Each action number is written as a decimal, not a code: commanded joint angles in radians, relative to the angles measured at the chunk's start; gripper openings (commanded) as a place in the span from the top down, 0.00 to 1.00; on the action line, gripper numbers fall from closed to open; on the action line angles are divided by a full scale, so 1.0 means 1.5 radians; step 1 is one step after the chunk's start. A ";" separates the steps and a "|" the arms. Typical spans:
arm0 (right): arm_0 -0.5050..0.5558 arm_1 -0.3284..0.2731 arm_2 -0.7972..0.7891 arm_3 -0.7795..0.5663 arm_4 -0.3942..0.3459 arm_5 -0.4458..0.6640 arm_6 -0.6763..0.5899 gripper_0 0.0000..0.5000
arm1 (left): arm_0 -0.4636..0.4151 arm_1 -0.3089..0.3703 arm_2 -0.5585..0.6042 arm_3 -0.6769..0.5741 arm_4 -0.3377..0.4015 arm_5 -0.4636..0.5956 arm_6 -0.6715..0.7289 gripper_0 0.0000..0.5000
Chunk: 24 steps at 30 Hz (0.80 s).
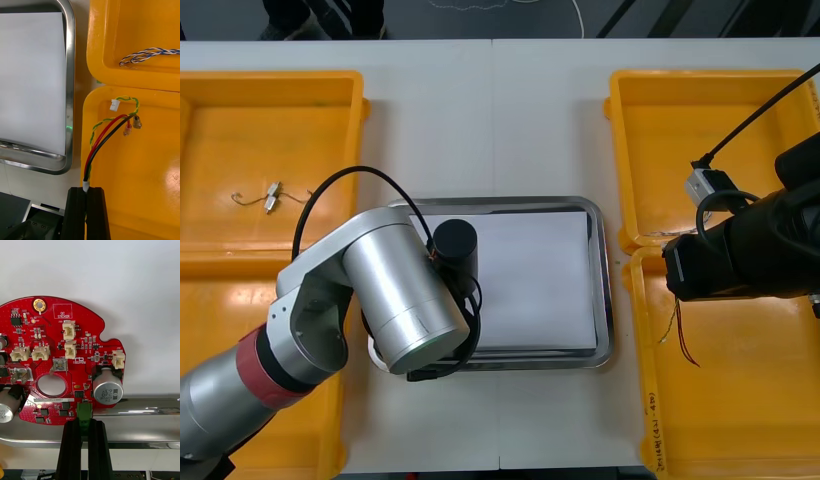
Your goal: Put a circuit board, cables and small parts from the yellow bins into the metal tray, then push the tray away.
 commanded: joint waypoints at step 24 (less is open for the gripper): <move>0.004 -0.012 0.006 -0.005 0.005 0.003 0.041 1.00 | 0.019 -0.040 0.036 -0.020 -0.027 -0.015 -0.083 0.00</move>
